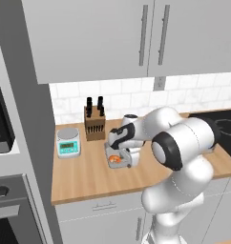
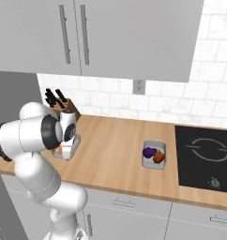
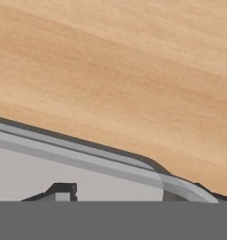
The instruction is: Take the meat container that has the shrimp and place it on the second highest rack of the freezer. Then take the vegetable container that has the eggplant and bell pepper and place it on the highest rack of the freezer.
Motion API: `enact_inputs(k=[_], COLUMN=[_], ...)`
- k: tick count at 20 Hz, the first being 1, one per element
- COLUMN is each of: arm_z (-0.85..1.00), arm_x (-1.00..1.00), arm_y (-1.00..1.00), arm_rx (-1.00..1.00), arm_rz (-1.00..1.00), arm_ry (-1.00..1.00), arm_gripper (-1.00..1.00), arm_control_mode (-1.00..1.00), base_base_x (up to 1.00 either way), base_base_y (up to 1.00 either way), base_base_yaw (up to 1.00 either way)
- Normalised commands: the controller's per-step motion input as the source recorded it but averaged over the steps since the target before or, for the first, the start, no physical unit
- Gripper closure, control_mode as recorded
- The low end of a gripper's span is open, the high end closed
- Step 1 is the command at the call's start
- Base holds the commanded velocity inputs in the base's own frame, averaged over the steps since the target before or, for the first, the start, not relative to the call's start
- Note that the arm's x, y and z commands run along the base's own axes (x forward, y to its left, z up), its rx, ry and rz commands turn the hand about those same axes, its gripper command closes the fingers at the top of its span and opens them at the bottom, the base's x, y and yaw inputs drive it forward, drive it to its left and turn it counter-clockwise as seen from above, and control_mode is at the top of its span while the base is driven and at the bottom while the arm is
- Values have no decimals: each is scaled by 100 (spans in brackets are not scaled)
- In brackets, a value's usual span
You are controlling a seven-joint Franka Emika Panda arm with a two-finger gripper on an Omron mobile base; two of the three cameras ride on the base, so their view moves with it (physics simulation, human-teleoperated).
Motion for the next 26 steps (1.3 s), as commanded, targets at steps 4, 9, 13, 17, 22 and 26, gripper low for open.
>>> enact_inputs(k=[4,9,13,17,22,26], arm_z=[-19,10,75,94,98,90], arm_x=[0,-40,-58,-41,-21,-19], arm_y=[5,-11,-42,-62,-43,-24], arm_rx=[0,1,3,7,2,0], arm_rz=[-2,0,-1,0,5,12], arm_ry=[-9,-26,-26,-6,10,21], arm_gripper=[100,100,100,100,100,100], arm_control_mode=[-100,-100,-100,-100,-100,-100], base_base_x=[0,0,0,0,0,0], base_base_y=[0,0,0,0,0,0], base_base_yaw=[0,0,0,0,0,0])
